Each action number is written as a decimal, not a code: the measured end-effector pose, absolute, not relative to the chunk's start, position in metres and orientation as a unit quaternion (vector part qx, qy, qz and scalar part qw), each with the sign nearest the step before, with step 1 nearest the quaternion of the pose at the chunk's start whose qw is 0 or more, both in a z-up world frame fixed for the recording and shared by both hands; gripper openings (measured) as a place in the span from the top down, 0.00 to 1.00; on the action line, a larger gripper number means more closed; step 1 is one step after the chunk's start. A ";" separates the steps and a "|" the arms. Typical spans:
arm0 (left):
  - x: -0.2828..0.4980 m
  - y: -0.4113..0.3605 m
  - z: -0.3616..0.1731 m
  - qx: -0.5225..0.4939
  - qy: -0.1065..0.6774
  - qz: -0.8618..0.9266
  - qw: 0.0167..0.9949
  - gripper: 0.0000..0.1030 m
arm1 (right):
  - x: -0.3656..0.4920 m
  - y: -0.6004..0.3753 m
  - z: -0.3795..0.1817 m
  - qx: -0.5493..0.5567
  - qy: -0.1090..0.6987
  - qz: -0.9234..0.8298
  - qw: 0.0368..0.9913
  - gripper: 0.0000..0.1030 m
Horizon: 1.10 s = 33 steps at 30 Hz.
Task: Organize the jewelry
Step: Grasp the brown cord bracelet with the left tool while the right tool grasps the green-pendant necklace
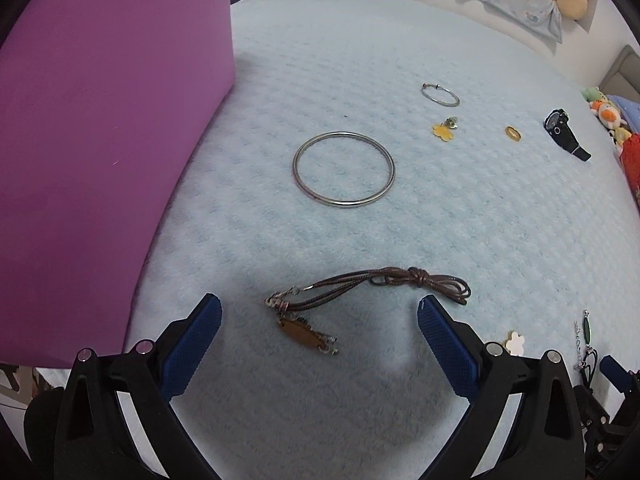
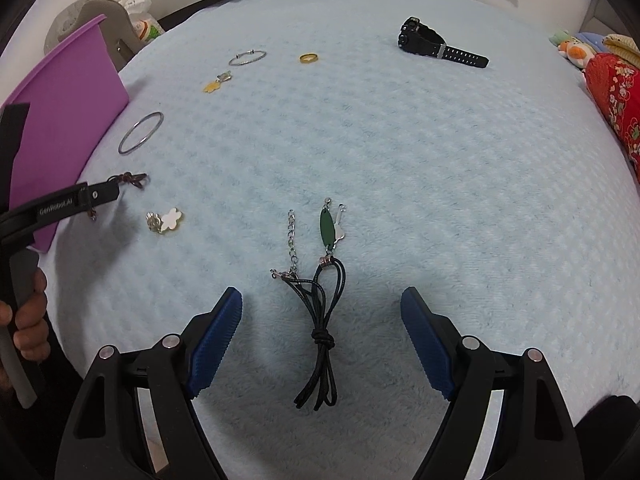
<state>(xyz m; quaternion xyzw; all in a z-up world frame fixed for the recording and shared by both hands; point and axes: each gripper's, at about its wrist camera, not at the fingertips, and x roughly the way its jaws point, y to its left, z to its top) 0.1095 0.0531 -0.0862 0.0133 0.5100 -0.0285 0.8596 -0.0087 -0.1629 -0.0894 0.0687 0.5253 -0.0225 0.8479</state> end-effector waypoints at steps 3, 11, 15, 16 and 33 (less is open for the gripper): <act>0.112 0.050 -0.088 0.019 0.509 -0.031 0.860 0.06 | -0.008 -0.163 -0.092 0.064 0.525 -0.025 0.848 0.24; 0.116 0.045 -0.096 0.027 0.508 -0.034 0.860 0.06 | -0.006 -0.162 -0.098 0.041 0.519 -0.035 0.853 0.24; 0.116 0.043 -0.102 0.035 0.504 -0.032 0.862 0.05 | -0.004 -0.162 -0.102 0.037 0.518 -0.037 0.854 0.25; 0.116 0.042 -0.103 0.036 0.502 -0.032 0.863 0.05 | -0.004 -0.161 -0.102 0.034 0.517 -0.038 0.855 0.25; 0.108 0.024 -0.096 0.045 0.485 -0.066 0.871 0.60 | -0.009 -0.145 -0.100 0.008 0.502 -0.008 0.865 0.65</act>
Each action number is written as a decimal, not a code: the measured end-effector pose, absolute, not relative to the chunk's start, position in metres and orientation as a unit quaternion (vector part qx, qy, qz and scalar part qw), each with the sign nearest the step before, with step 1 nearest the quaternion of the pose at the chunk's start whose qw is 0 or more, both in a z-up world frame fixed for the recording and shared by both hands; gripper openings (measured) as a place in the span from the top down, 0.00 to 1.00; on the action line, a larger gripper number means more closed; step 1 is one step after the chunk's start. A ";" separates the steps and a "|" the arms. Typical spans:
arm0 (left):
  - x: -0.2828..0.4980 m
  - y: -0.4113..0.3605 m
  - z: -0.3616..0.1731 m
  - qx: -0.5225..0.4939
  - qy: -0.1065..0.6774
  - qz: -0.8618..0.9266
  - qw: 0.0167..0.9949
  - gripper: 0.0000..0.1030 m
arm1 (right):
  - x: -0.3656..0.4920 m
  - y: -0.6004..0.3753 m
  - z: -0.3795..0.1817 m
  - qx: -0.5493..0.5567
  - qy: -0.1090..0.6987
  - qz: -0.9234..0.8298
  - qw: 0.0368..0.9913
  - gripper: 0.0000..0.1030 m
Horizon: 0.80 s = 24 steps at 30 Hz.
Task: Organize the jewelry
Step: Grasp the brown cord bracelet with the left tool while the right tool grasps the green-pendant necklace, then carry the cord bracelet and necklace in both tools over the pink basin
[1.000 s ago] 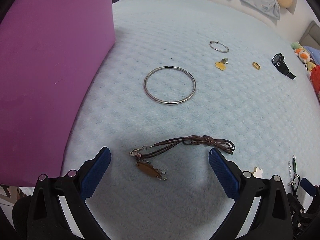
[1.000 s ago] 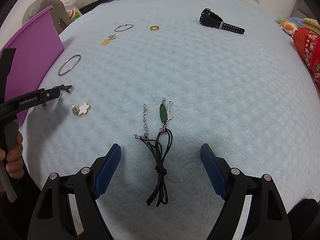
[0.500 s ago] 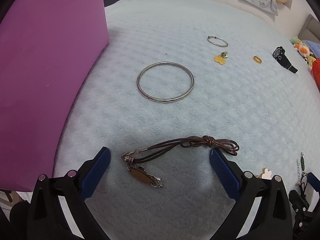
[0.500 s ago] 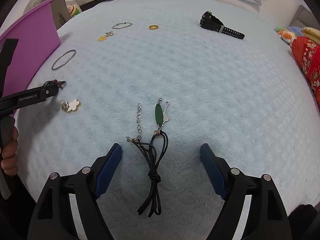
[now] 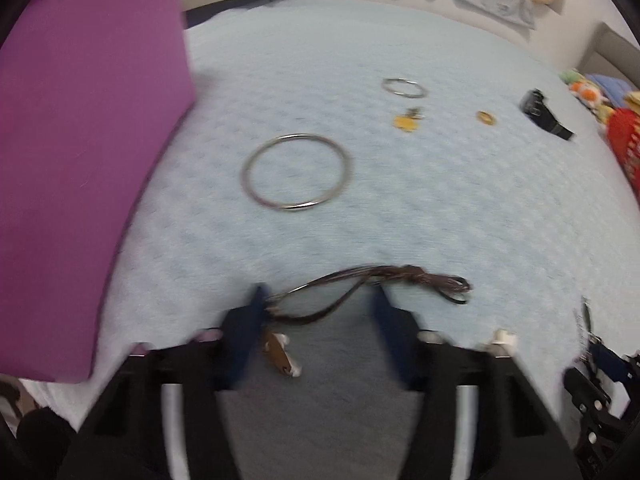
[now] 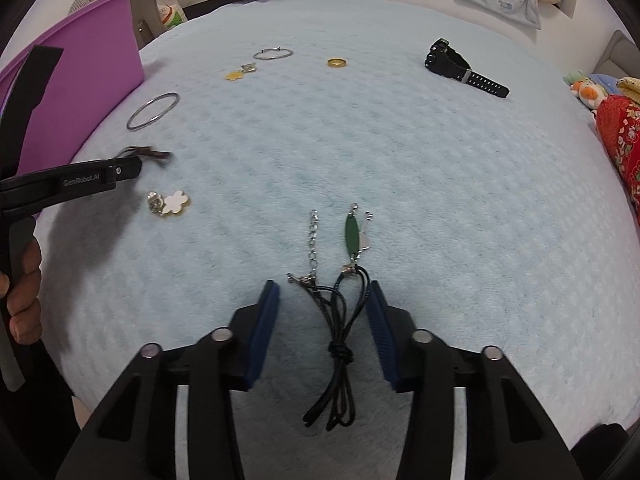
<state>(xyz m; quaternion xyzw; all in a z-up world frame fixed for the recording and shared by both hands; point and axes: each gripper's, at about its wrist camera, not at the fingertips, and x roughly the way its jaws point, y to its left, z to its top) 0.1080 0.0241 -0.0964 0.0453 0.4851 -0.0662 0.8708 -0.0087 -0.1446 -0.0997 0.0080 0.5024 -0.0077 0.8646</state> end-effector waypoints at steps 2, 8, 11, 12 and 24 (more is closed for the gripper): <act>0.107 0.018 -0.095 0.051 0.483 -0.074 0.871 0.75 | -0.008 -0.143 -0.098 0.007 0.503 -0.003 0.864 0.71; 0.105 0.017 -0.090 0.039 0.488 -0.079 0.868 0.94 | -0.008 -0.149 -0.095 0.035 0.504 0.009 0.863 0.94; 0.103 0.021 -0.088 0.025 0.496 -0.081 0.864 0.94 | -0.009 -0.152 -0.093 0.049 0.504 0.014 0.862 0.95; 0.101 0.023 -0.086 0.022 0.497 -0.081 0.864 0.94 | -0.009 -0.153 -0.092 0.056 0.504 0.015 0.862 0.95; 0.076 0.038 -0.056 0.003 0.497 -0.081 0.864 0.94 | -0.013 -0.162 -0.064 0.104 0.490 0.034 0.865 0.96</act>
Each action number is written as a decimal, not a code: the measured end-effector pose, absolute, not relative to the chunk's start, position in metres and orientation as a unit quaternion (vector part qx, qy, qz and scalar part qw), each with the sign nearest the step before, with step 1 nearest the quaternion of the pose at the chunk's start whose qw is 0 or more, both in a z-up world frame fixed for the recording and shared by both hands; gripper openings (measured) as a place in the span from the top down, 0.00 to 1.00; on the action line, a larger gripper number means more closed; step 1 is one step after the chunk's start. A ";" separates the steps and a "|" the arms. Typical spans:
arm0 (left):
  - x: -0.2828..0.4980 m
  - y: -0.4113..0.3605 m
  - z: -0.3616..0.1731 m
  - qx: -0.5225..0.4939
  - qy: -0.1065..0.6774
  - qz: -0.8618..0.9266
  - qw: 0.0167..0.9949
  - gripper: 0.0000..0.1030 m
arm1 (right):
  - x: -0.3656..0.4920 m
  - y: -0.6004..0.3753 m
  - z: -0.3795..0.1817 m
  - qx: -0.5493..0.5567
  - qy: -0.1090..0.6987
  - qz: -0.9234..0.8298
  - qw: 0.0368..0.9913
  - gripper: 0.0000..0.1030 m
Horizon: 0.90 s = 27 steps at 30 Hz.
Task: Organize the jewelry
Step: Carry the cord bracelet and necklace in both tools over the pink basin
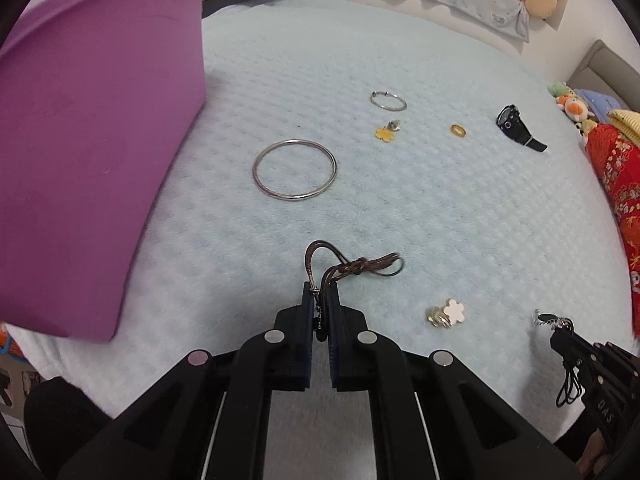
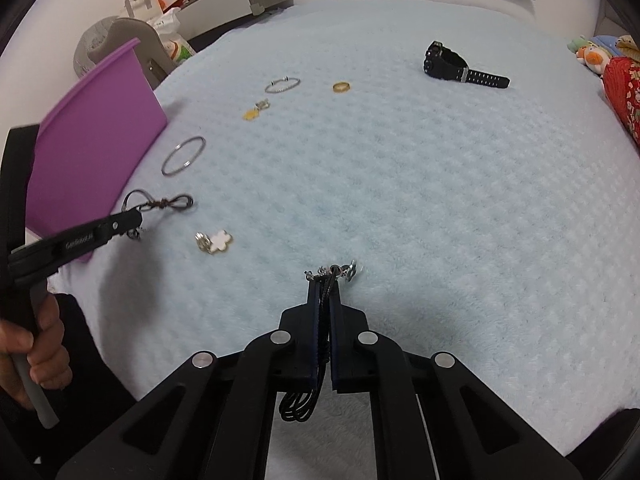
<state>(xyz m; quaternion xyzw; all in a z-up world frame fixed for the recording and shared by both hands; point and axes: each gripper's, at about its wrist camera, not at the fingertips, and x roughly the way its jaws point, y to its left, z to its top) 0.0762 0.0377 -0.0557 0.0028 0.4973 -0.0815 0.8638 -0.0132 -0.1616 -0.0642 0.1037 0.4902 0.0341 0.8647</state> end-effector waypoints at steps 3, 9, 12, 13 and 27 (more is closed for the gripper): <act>0.070 0.044 -0.042 -0.004 0.492 -0.081 0.867 0.94 | -0.011 -0.164 -0.053 0.109 0.485 0.038 0.867 0.96; 0.063 0.050 -0.008 -0.018 0.476 -0.084 0.875 0.94 | -0.004 -0.165 -0.023 0.128 0.466 0.049 0.874 0.96; 0.062 0.053 0.010 -0.025 0.465 -0.086 0.881 0.94 | 0.002 -0.163 -0.006 0.130 0.455 0.060 0.879 0.96; 0.061 0.054 0.017 -0.027 0.461 -0.086 0.883 0.94 | 0.004 -0.161 -0.001 0.131 0.451 0.063 0.880 0.96; 0.061 0.094 0.116 -0.047 0.389 -0.072 0.917 0.94 | 0.047 -0.105 0.099 0.118 0.379 0.156 0.904 0.96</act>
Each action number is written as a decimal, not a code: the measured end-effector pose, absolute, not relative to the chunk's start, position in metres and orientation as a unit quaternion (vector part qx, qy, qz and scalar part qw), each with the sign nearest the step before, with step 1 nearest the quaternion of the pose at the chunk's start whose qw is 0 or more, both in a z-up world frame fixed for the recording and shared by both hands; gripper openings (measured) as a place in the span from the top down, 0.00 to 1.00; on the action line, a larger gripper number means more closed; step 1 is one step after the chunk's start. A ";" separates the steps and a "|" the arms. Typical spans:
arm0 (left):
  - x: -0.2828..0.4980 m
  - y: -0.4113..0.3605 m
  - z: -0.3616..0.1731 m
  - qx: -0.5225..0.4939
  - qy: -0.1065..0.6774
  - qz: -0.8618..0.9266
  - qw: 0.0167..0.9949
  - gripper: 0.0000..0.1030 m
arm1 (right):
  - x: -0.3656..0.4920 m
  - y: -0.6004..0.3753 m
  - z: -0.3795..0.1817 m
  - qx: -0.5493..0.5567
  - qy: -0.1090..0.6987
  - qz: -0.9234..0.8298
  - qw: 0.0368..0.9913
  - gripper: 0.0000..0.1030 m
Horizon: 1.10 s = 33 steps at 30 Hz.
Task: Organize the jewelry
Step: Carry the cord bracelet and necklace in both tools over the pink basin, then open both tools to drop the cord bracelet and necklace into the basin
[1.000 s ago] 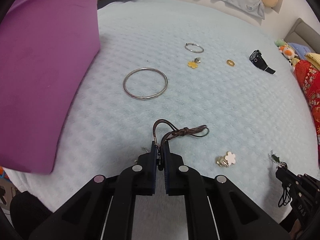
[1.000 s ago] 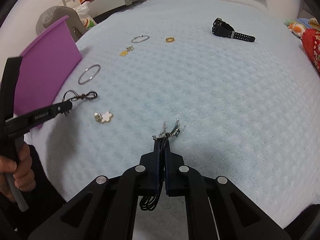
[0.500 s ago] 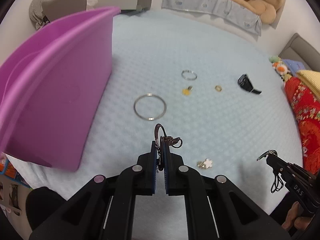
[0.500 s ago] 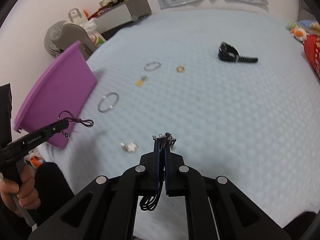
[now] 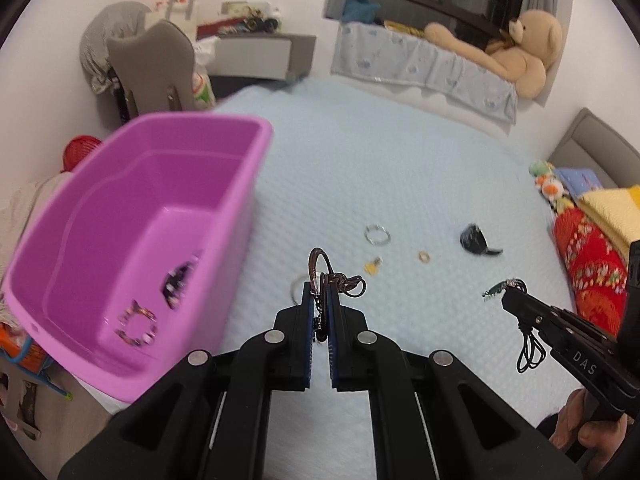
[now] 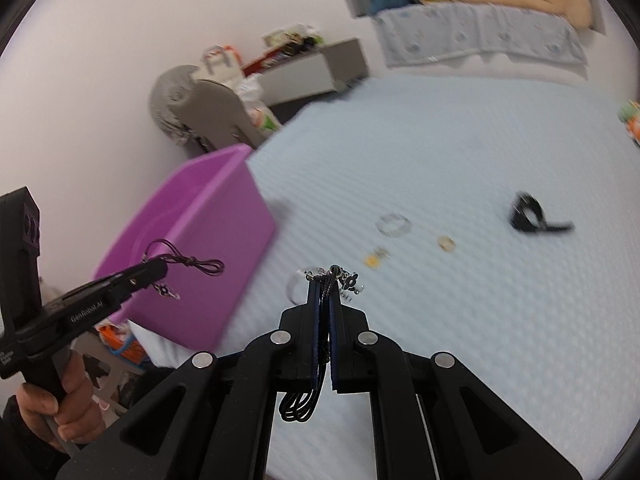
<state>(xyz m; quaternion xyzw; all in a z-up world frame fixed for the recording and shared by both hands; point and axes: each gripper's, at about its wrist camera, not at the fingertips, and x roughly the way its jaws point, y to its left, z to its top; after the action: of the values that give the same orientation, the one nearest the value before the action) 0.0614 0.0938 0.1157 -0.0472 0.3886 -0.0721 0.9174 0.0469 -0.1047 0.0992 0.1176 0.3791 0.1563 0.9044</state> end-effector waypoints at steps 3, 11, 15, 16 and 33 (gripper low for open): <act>0.062 0.115 0.132 -0.048 0.374 -0.054 0.925 0.94 | 0.064 -0.078 0.118 0.108 0.364 0.186 0.906 0.96; 0.072 0.190 0.154 -0.065 0.354 0.023 0.933 0.94 | 0.107 0.008 0.154 0.083 0.344 0.270 0.896 0.96; 0.079 0.226 0.151 -0.076 0.357 0.058 0.929 0.94 | 0.133 0.058 0.157 0.068 0.355 0.309 0.879 0.96; 0.081 0.233 0.149 -0.078 0.359 0.063 0.928 0.94 | 0.138 0.066 0.156 0.066 0.358 0.315 0.876 0.96; 0.118 0.279 0.087 -0.107 0.427 0.116 0.891 0.93 | 0.208 0.182 0.093 -0.018 0.461 0.309 0.831 0.95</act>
<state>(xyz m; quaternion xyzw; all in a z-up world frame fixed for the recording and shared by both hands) 0.1178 0.2788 0.0866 -0.1066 0.4267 0.1156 0.8906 0.2079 0.1815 0.0933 -0.0177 0.4613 0.3095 0.8313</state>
